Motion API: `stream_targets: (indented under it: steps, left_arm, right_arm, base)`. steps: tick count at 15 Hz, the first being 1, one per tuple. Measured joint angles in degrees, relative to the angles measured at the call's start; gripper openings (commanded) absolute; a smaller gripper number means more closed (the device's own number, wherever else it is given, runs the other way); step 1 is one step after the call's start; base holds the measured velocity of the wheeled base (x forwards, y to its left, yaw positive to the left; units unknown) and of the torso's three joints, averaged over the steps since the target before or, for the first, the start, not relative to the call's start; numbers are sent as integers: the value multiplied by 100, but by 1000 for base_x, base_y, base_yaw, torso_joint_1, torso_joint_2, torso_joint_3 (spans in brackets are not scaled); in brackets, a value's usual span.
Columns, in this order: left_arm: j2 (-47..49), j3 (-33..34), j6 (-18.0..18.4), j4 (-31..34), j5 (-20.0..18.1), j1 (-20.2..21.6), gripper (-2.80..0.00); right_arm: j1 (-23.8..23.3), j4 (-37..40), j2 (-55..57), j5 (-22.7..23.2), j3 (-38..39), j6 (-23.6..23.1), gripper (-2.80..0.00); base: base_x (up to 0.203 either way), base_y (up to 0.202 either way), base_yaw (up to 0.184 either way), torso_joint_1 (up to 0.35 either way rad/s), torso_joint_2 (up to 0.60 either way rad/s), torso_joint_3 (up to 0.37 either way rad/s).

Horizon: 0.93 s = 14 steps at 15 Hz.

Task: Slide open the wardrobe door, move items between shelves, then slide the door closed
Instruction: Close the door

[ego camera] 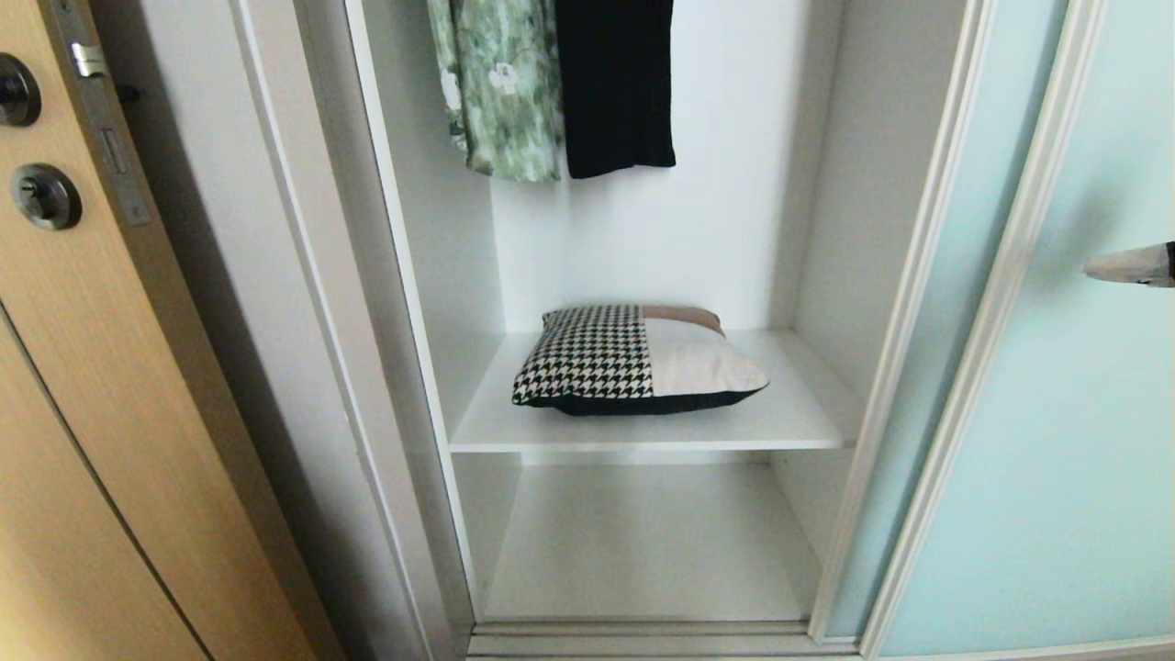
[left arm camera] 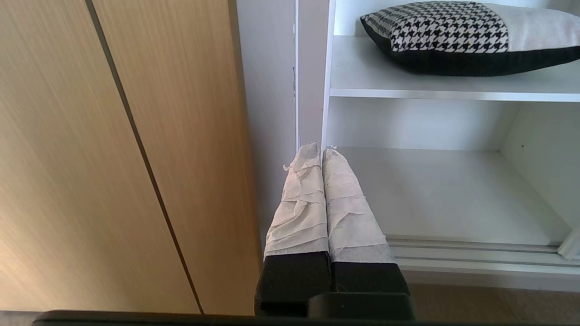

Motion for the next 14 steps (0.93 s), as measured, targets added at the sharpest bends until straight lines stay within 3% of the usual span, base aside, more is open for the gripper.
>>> stream_targets:
  steps: [3,8,14]
  left_arm:
    - [0,0,0,-2,1,0,-280]
    - [0,0,0,1,2,2,-280]
    - [0,0,0,1,2,0,-280]
  right_arm:
    - [170,2,345,-278,-328,263,-280]
    - [323,1,730,-332,-644,608,-280]
    - [328,4,928,-320,-820,631,-280]
  base:
    - [0,0,0,0,0,0]
    - [0,0,0,0,0,0]
    - [0,0,0,0,0,0]
